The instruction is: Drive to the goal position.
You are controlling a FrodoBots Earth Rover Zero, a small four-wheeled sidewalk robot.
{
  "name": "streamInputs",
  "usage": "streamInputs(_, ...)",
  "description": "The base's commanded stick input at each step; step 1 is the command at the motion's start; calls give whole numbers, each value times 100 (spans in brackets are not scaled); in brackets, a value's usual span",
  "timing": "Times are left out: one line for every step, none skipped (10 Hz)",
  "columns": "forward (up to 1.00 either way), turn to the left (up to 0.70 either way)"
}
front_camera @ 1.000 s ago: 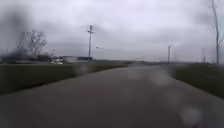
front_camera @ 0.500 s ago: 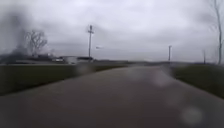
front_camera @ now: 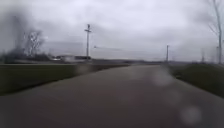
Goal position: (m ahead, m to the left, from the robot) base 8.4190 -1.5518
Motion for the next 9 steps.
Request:
streamInputs(50,-51)
streamInputs(50,-51)
streamInputs(50,-51)
streamInputs(50,-51)
streamInputs(50,-51)
streamInputs(50,-51)
streamInputs(50,-51)
streamInputs(50,-51)
streamInputs(50,-51)
